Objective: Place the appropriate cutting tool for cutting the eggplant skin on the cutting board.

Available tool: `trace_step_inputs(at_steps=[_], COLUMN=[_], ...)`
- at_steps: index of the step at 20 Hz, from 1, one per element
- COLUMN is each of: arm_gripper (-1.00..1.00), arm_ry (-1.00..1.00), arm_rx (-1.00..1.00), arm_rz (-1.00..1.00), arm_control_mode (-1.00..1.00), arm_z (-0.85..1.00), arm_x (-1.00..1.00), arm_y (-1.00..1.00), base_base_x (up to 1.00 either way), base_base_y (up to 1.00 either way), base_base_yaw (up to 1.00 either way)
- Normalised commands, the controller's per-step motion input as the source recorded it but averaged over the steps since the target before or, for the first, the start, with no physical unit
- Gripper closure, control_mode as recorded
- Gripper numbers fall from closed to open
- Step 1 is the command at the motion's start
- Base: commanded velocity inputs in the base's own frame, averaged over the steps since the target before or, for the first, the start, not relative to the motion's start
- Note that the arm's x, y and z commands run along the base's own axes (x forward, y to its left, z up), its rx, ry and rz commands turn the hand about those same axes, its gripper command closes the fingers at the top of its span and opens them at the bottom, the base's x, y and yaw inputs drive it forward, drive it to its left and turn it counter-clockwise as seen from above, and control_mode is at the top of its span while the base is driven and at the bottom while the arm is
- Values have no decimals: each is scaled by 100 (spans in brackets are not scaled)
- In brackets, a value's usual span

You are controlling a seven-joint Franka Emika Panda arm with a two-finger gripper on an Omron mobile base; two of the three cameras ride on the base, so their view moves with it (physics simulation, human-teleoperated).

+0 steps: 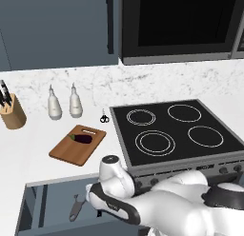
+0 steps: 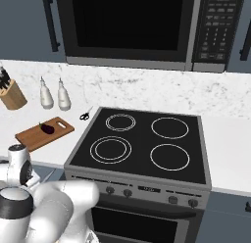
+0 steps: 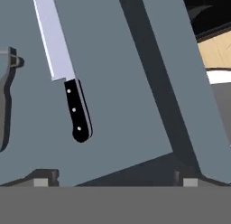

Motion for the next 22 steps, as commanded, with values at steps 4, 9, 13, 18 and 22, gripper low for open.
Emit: trace_step_inputs(at_steps=[4,9,13,18,22], arm_gripper=[-100,-100,-100,-100,-100], arm_ry=[17,2,0,1,0], arm_rx=[-7,-7,-8,-6,0], arm_rz=[10,7,5,5,5], arm_control_mode=[-100,-100,-100,-100,-100], arm_z=[-25,-4,0,0,0], arm_x=[-1,-43,-61,-76,-97], arm_y=[35,32,31,29,16], base_base_x=[0,0,0,0,0], base_base_y=[0,0,0,0,0], base_base_yaw=[0,0,0,0,0])
